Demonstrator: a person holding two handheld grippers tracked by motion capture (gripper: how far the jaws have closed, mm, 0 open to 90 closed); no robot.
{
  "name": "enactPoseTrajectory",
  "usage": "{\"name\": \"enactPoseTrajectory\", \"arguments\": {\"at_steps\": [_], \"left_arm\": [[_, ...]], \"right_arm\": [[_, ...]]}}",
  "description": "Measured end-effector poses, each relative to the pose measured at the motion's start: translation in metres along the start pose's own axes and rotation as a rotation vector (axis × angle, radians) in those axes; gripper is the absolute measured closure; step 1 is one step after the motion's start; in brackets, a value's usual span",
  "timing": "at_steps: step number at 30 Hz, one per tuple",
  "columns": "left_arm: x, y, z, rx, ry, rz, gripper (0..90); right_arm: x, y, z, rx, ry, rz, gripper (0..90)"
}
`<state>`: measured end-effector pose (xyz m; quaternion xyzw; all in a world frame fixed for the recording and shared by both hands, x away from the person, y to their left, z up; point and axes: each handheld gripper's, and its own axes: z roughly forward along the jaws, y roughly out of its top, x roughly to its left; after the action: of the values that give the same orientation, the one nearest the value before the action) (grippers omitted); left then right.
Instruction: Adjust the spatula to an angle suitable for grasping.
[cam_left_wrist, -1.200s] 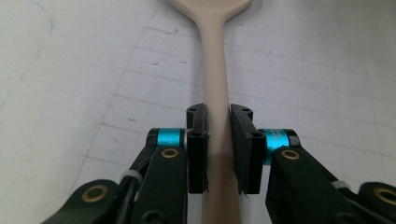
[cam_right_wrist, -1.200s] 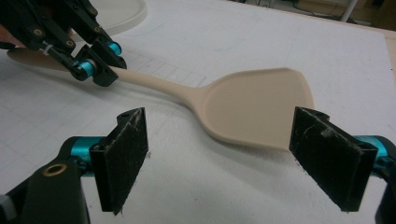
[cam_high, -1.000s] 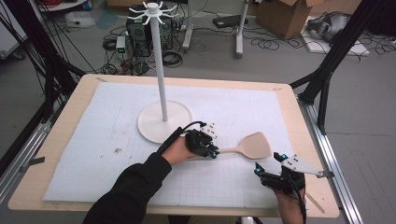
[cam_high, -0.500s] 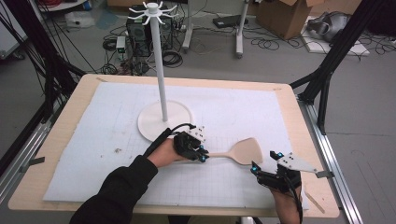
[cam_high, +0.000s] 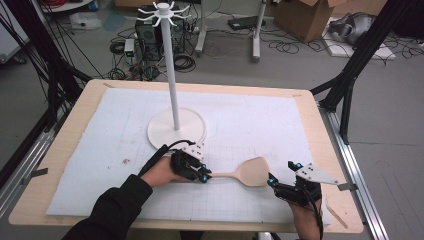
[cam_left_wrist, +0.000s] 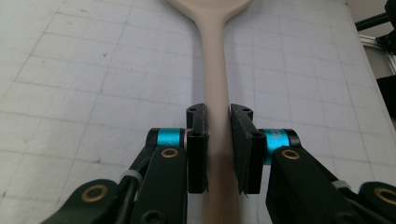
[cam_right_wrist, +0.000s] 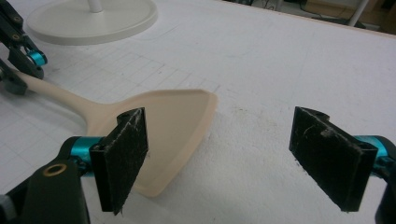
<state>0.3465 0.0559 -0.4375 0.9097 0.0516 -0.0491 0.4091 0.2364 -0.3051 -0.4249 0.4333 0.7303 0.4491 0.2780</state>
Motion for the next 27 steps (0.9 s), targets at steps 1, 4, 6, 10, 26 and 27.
{"name": "enactPoseTrajectory", "arguments": {"at_steps": [1,4,6,10,26,27], "left_arm": [[0.0,-0.001,-0.002,0.002,-0.004,0.006,76.8],[-0.002,-0.005,-0.004,0.008,-0.005,0.003,76.8],[-0.004,-0.008,-0.005,0.011,-0.013,0.017,76.8],[-0.005,-0.014,-0.008,0.005,-0.022,0.016,76.7],[-0.014,-0.049,-0.087,-0.318,0.318,-0.176,31.0],[-0.014,-0.049,-0.087,-0.318,0.318,-0.176,28.9]], "right_arm": [[0.0,0.0,0.0,0.0,0.0,0.0,18.3],[0.001,0.001,0.001,-0.001,0.002,-0.002,18.3],[0.001,0.002,0.002,-0.002,0.003,-0.006,18.3],[0.004,0.003,0.004,0.002,0.008,-0.009,18.3],[0.027,0.021,0.021,-0.023,0.205,-0.078,18.1],[0.031,0.025,0.025,-0.023,0.232,-0.091,18.0]]}}
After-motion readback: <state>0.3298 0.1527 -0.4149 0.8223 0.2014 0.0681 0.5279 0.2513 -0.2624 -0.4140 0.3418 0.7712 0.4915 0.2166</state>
